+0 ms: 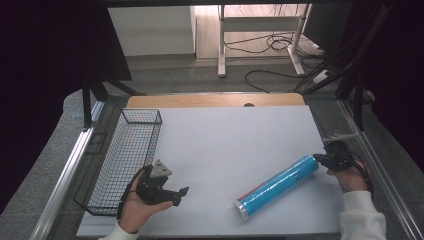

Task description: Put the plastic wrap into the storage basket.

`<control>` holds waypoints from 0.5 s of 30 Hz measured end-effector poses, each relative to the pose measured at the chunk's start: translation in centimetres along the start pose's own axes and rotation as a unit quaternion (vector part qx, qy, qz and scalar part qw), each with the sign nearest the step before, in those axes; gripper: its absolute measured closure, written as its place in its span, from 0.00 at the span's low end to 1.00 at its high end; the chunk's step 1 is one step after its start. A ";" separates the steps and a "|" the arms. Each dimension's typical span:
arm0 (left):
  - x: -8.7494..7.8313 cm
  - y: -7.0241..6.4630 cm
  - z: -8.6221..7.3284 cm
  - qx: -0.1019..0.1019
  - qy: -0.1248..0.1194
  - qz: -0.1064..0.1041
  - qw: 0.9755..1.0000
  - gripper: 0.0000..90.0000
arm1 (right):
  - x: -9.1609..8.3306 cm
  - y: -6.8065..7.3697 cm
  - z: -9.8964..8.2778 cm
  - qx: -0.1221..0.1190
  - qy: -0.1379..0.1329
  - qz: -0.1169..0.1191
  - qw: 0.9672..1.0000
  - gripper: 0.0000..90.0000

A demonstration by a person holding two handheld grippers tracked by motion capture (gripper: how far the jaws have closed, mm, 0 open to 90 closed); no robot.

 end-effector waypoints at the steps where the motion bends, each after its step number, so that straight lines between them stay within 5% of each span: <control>1: 0.0 -0.1 0.0 0.000 0.000 0.000 1.000 0.14 | 0.0 0.3 0.0 -0.002 0.001 0.003 1.000 1.00; 15: -0.2 0.0 0.1 0.001 -0.002 0.000 1.000 0.14 | -0.2 4.8 0.7 -0.037 0.016 0.030 0.999 1.00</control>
Point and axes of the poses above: each handheld gripper's, and its own axes: x roughly forward along the jaws, z roughly out of its top, y roughly to its left, the point moved 9 cm from there along x, roughly forward along the jaws, and after that the axes turned 9 degrees about -x, right-handed, at the moved point
